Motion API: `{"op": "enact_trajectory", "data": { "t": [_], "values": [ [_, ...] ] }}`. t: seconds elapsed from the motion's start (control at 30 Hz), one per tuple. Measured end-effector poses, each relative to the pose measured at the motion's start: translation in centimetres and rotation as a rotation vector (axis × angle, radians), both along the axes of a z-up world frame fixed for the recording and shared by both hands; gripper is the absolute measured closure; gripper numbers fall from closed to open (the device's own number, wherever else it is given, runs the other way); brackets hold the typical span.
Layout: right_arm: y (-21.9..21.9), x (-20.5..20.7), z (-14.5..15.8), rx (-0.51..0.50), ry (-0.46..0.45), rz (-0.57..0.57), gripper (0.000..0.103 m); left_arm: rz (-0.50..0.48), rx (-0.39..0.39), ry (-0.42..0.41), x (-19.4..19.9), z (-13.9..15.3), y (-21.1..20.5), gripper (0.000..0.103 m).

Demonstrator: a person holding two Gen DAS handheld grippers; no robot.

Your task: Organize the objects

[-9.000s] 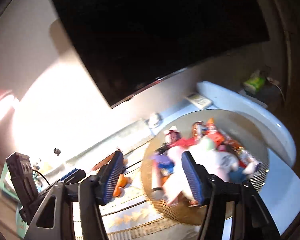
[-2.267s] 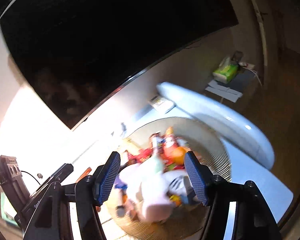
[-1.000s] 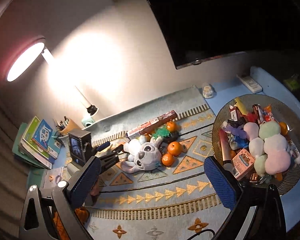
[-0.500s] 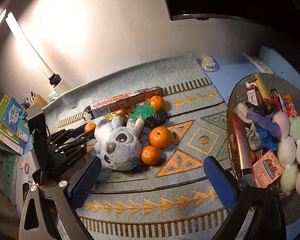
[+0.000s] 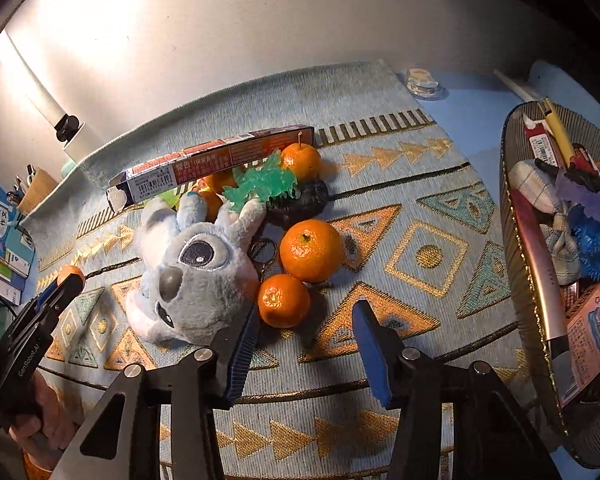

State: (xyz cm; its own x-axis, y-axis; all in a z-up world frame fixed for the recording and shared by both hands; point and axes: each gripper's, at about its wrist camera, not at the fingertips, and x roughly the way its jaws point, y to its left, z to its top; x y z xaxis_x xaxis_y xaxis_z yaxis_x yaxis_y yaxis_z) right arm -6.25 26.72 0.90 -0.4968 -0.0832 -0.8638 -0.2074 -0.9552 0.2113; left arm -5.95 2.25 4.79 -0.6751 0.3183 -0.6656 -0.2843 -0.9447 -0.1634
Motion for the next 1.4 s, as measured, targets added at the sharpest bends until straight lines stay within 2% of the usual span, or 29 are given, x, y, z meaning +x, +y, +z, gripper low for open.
{"op": "enact_trajectory", "data": {
  "t": [0.1, 0.47, 0.53, 0.6, 0.9, 1.0, 1.07, 1.13, 1.2, 1.4],
  "values": [
    [-0.3, -0.4, -0.4, 0.038, -0.001, 0.001, 0.057, -0.005, 0.038, -0.021, -0.4, -0.7, 0.0, 0.075],
    [-1.8, -1.7, -1.4, 0.052, 0.003, -0.007, 0.058, 0.004, 0.040, -0.009, -0.1, -1.6, 0.9, 0.075],
    [-2.1, -1.5, -1.4, 0.065, 0.018, -0.010, 0.072, 0.006, 0.045, -0.008, -0.1, -1.6, 0.8, 0.075],
    [-2.4, -1.2, -1.3, 0.077, 0.027, -0.009, 0.073, 0.011, 0.049, -0.005, -0.1, -1.6, 0.6, 0.075],
    [-1.8, 1.5, -1.1, 0.019, 0.041, -0.027, 0.073, 0.008, 0.038, -0.006, 0.0, -1.5, 0.8, 0.075],
    [-2.0, 2.0, -1.4, 0.021, 0.043, 0.011, 0.073, 0.002, 0.032, -0.008, -0.1, -1.6, 0.9, 0.075],
    [-2.1, 2.3, -1.5, 0.017, 0.038, 0.029, 0.071, -0.002, 0.029, -0.011, -0.1, -1.6, 0.9, 0.075],
    [-1.8, 2.9, -1.4, -0.030, 0.037, 0.043, 0.055, -0.006, 0.027, -0.013, -0.1, -1.6, 1.0, 0.075],
    [-1.8, 3.6, -1.3, -0.046, 0.048, 0.036, 0.050, -0.010, 0.026, -0.016, -0.2, -1.6, 1.0, 0.075],
    [-2.5, 4.0, -1.6, 0.020, 0.075, 0.046, 0.049, -0.018, 0.021, -0.017, -0.2, -1.7, 1.1, 0.075]
  ]
}}
